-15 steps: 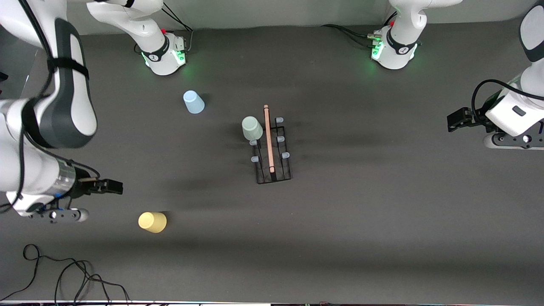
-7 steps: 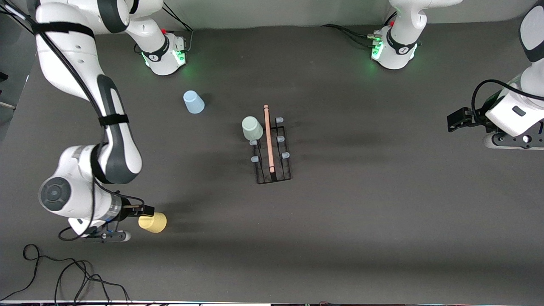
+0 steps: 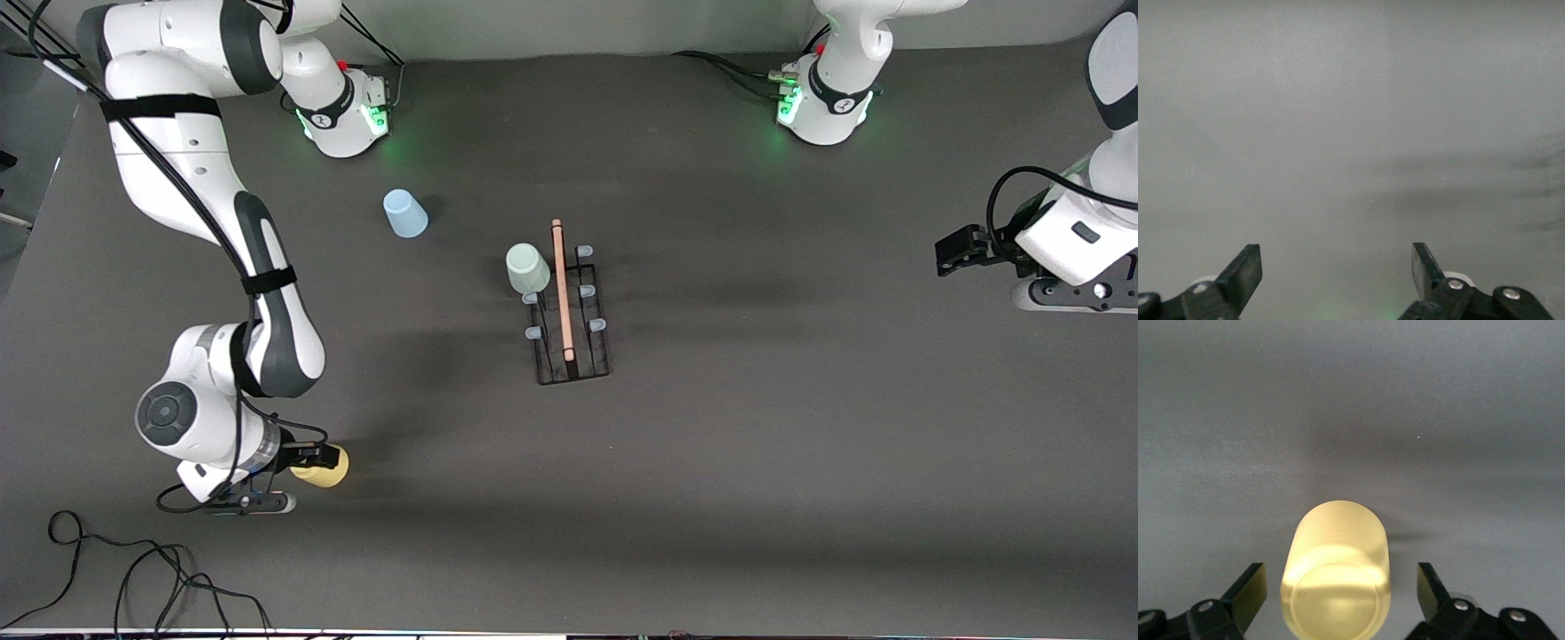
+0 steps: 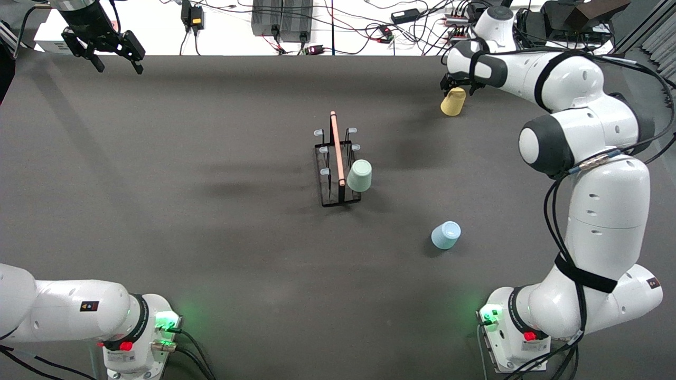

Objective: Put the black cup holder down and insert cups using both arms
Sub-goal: 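Lower the right gripper and grasp the yellow cup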

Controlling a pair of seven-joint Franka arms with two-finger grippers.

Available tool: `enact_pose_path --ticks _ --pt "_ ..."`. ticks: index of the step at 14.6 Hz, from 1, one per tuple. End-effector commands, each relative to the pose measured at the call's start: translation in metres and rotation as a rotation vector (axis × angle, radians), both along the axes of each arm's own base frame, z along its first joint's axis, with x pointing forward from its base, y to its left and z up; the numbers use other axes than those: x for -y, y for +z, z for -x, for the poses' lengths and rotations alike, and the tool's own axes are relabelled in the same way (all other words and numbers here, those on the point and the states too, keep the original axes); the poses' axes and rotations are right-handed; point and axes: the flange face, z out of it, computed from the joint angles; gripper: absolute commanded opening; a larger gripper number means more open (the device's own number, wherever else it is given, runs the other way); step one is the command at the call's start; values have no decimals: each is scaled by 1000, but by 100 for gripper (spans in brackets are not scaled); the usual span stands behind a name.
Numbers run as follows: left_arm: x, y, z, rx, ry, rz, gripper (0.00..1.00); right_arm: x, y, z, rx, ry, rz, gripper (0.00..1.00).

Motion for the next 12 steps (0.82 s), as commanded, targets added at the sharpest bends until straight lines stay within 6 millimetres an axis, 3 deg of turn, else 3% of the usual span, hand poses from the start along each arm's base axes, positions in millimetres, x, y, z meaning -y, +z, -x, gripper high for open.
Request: enact_pose_path --ticks 1,3,4,5,8,12 --pt "-2 2 2 -5 -13 -11 100 -2 -8 0 2 13 -13 83" --pt "-3 2 2 -4 -13 -12 100 -3 0 -2 8 16 -15 35" --pt "-3 2 2 -4 -11 -11 100 -4 9 -3 12 18 -17 22" --pt "-3 2 2 -4 -11 -11 100 -6 21 -3 9 23 -19 18" --pt "-3 2 2 -4 -11 -11 100 -16 115 4 -42 36 -37 14" --pt "-3 2 2 -4 -11 -11 100 -39 232 45 -106 51 -31 11"
